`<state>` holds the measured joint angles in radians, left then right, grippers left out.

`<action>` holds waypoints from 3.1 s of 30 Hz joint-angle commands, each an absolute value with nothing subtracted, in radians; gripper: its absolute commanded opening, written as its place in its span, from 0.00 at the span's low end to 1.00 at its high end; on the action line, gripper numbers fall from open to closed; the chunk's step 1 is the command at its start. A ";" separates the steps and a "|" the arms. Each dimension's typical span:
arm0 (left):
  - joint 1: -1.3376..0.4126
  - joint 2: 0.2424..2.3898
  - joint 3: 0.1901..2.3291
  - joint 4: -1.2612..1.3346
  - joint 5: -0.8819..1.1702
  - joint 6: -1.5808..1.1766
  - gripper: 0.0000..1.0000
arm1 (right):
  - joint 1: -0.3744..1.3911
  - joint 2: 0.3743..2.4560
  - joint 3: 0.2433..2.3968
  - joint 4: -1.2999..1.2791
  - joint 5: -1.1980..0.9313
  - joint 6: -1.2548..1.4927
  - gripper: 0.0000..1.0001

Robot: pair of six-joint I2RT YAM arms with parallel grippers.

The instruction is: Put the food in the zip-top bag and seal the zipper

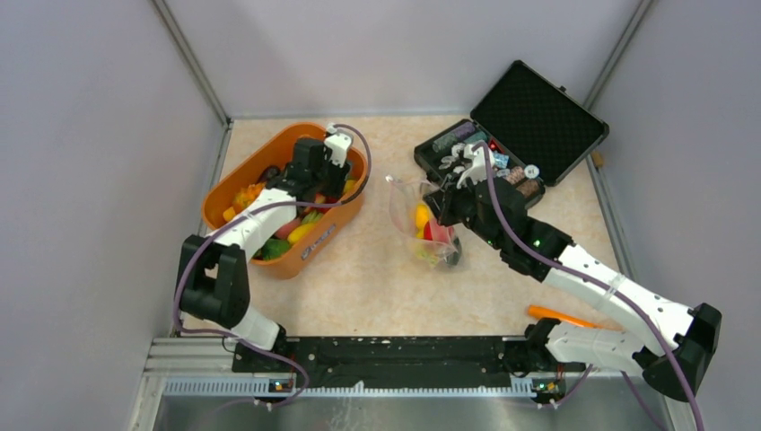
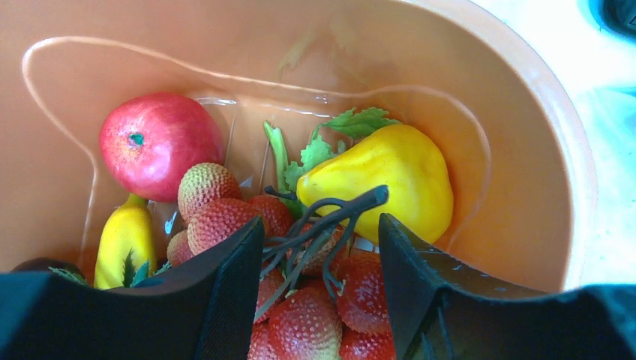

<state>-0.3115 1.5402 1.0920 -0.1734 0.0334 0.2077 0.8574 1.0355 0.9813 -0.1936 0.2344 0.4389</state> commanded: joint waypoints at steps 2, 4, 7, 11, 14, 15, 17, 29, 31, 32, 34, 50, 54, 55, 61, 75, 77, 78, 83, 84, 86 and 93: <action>-0.305 1.552 1.125 -0.069 -0.006 0.246 0.49 | 0.865 1.011 0.989 -0.168 0.256 0.436 0.03; -0.303 1.565 1.132 -0.082 -0.048 0.253 0.34 | 0.865 1.012 0.989 -0.167 0.256 0.435 0.04; -0.304 1.576 1.129 -0.087 -0.063 0.254 0.27 | 0.865 1.017 0.988 -0.164 0.258 0.435 0.04; -0.304 1.589 1.132 -0.102 -0.059 0.257 0.11 | 0.865 1.025 0.989 -0.161 0.252 0.434 0.04; -0.304 1.581 1.132 -0.112 -0.092 0.244 0.00 | 0.866 1.029 0.991 -0.162 0.252 0.435 0.04; -0.304 1.571 1.131 -0.114 -0.100 0.236 0.00 | 0.865 1.029 0.992 -0.163 0.254 0.433 0.04; -0.304 1.540 1.129 -0.121 -0.102 0.229 0.00 | 0.864 1.029 0.992 -0.162 0.255 0.434 0.04; -0.304 1.175 1.035 -0.029 -0.050 0.106 0.00 | 0.865 1.040 0.989 -0.149 0.248 0.434 0.04; -0.304 1.143 1.014 -0.012 -0.058 0.102 0.00 | 0.866 1.040 0.992 -0.150 0.243 0.436 0.04; -0.304 1.129 1.011 -0.019 -0.067 0.100 0.00 | 0.866 1.040 0.992 -0.150 0.242 0.435 0.04; -0.304 1.108 1.011 -0.031 -0.069 0.095 0.00 | 0.865 1.039 0.991 -0.148 0.243 0.436 0.04; -0.304 0.951 1.108 -0.105 0.164 -0.032 0.00 | 0.865 1.045 1.001 -0.159 0.260 0.435 0.01; -0.304 0.874 1.097 -0.052 0.313 -0.135 0.00 | 0.865 1.059 1.010 -0.152 0.259 0.432 0.01; -0.304 0.858 1.088 -0.029 0.347 -0.159 0.00 | 0.866 1.063 1.009 -0.147 0.257 0.432 0.01; -0.305 0.780 1.025 0.132 0.526 -0.337 0.00 | 0.865 1.079 0.996 -0.124 0.246 0.449 0.01; -0.351 0.864 0.911 0.639 0.735 -0.828 0.00 | 0.865 1.079 0.991 -0.107 0.247 0.465 0.01; -0.372 0.902 0.943 0.585 0.739 -0.836 0.00 | 0.865 1.076 0.991 -0.108 0.250 0.465 0.01; -0.379 0.918 0.953 0.562 0.740 -0.841 0.00 | 0.866 1.074 0.991 -0.108 0.251 0.466 0.01; -0.450 0.964 0.928 0.622 0.671 -0.855 0.00 | 0.865 1.076 0.989 -0.108 0.253 0.466 0.01; -0.467 0.975 0.931 0.619 0.656 -0.855 0.00 | 0.865 1.077 0.989 -0.107 0.254 0.466 0.01; -0.490 1.000 0.932 0.624 0.630 -0.865 0.00 | 0.865 1.078 0.989 -0.105 0.252 0.465 0.01; -0.512 1.017 0.925 0.493 0.484 -0.833 0.00 | 0.865 1.064 0.991 -0.109 0.270 0.469 0.01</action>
<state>-0.5087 1.0306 0.9131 0.5304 0.5995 -0.8570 0.8574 1.0813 0.9813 -0.1562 0.2424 0.4576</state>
